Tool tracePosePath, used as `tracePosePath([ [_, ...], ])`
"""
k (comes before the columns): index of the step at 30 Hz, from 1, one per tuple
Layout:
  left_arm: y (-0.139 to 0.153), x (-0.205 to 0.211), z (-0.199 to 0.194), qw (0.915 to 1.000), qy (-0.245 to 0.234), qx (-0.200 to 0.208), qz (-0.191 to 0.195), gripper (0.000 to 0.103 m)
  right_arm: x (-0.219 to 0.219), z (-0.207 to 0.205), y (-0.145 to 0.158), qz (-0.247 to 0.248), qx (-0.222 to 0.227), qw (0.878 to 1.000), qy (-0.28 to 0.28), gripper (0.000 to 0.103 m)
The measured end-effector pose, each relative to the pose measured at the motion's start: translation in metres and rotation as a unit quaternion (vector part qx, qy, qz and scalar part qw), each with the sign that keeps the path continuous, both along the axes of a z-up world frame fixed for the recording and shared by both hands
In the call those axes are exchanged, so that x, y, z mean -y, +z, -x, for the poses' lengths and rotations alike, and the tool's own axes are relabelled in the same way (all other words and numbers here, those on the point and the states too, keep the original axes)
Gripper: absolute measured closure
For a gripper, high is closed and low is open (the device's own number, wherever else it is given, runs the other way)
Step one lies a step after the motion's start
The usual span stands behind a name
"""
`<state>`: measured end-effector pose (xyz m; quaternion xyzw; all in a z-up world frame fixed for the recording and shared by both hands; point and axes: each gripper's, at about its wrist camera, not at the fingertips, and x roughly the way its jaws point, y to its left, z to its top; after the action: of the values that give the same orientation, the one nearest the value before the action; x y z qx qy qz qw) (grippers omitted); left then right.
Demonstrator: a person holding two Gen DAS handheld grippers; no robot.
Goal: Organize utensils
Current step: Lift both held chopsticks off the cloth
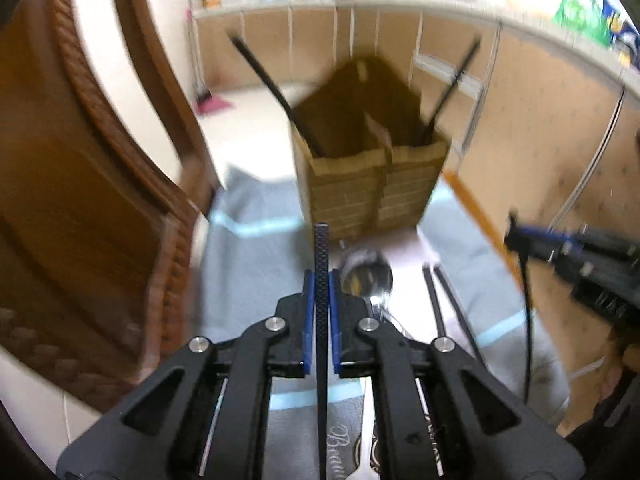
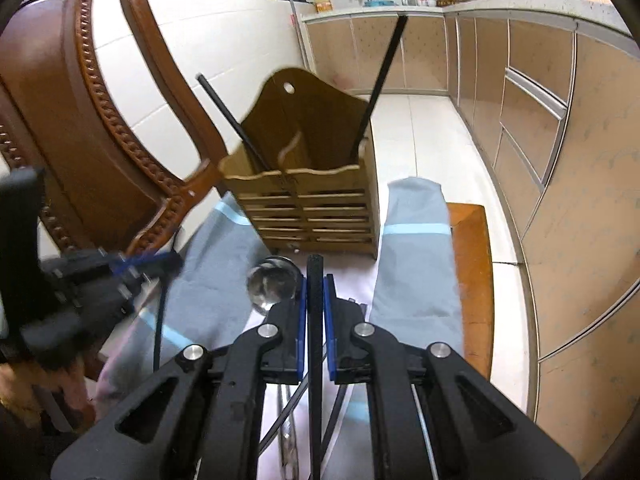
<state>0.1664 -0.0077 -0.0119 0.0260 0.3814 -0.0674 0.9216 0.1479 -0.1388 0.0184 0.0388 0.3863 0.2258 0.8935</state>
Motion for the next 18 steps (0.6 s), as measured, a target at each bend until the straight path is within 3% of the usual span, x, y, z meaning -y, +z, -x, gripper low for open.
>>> tracePosePath([
  [7, 0.092, -0.030, 0.066, 0.9893, 0.045, 0.135, 0.032, 0.097, 0.018, 0.015, 0.008, -0.016, -0.007, 1.000, -0.006, 0.099],
  [9, 0.110, -0.033, 0.080, 0.9860, 0.045, 0.157, 0.033, 0.097, 0.021, 0.021, 0.014, -0.013, 0.001, 1.000, -0.009, 0.099],
  [12, 0.125, -0.036, 0.088, 0.9830, 0.042, 0.173, 0.045, 0.097, 0.019, 0.019, 0.007, 0.000, -0.009, 1.000, -0.008, 0.099],
  [17, 0.127, -0.028, 0.086, 0.9845, 0.027, 0.169, 0.040, 0.097, -0.003, -0.005, -0.033, 0.045, -0.041, 0.998, 0.007, 0.096],
  [18, 0.123, -0.027, 0.084, 0.9854, 0.025, 0.164, 0.039, 0.097, -0.008, -0.010, -0.040, 0.054, -0.045, 0.997, 0.012, 0.083],
])
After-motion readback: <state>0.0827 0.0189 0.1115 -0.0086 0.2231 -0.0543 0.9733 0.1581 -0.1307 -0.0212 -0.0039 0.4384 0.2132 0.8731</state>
